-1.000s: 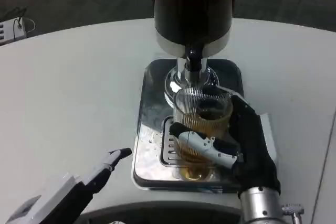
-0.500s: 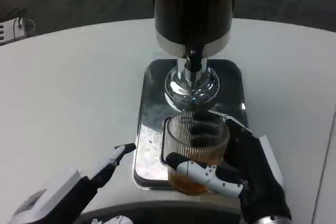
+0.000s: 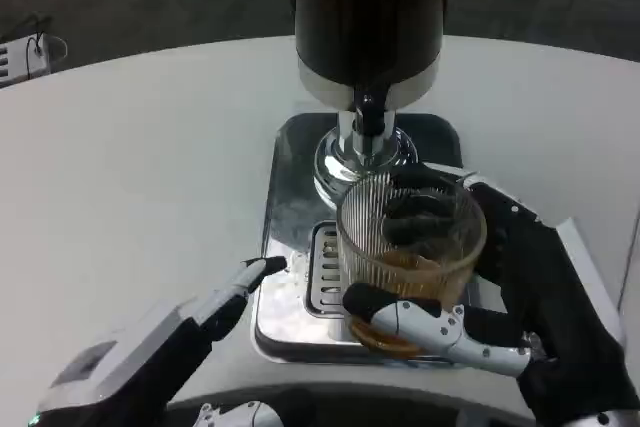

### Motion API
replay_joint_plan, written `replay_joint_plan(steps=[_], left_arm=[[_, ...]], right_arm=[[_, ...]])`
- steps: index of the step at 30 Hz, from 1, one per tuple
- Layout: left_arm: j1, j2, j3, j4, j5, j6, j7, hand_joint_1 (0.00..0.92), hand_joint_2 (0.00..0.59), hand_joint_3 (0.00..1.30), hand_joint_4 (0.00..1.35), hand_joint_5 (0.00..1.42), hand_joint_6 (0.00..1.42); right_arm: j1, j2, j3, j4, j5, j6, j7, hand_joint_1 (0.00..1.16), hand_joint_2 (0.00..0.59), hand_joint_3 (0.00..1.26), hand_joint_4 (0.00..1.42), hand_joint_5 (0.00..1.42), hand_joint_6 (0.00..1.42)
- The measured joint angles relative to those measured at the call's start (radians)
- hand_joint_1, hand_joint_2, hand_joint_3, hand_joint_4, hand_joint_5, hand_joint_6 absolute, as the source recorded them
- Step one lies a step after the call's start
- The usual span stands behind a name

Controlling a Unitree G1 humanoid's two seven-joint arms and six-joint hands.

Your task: Grasp the cup under the faucet to collect the drink, then remove the cup.

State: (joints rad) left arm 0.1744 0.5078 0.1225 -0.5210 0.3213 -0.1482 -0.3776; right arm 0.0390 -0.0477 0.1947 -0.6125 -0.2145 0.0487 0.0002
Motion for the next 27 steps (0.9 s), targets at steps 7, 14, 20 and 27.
replay_joint_plan(steps=[7, 14, 20, 27], left_arm=[[-0.006, 0.002, -0.014, -0.013, 0.038, -0.01, 0.0, 0.0, 0.071, 0.02, 0.0, 0.01, 0.06], [0.008, 0.007, -0.014, -0.051, 0.077, -0.032, 0.002, 0.0, 0.071, 0.0, 0.0, 0.0, 0.03], [0.017, 0.007, -0.015, -0.075, 0.123, -0.036, 0.014, 0.0, 0.07, 0.0, 0.0, 0.0, 0.02], [0.018, 0.006, -0.015, -0.087, 0.162, -0.038, 0.018, 0.0, 0.075, 0.0, 0.0, 0.0, 0.0]], right_arm=[[0.024, -0.076, -0.056, -0.079, 0.002, 0.0, 0.063, 1.01, 0.153, 1.03, 1.25, 1.36, 1.42], [0.052, -0.129, -0.095, -0.13, 0.004, -0.004, 0.107, 1.01, 0.148, 1.03, 1.25, 1.35, 1.42], [0.056, -0.149, -0.11, -0.144, 0.005, -0.028, 0.12, 1.01, 0.146, 1.03, 1.25, 1.34, 1.42], [0.075, -0.155, -0.112, -0.156, 0.007, -0.028, 0.131, 1.0, 0.145, 1.03, 1.25, 1.34, 1.42]])
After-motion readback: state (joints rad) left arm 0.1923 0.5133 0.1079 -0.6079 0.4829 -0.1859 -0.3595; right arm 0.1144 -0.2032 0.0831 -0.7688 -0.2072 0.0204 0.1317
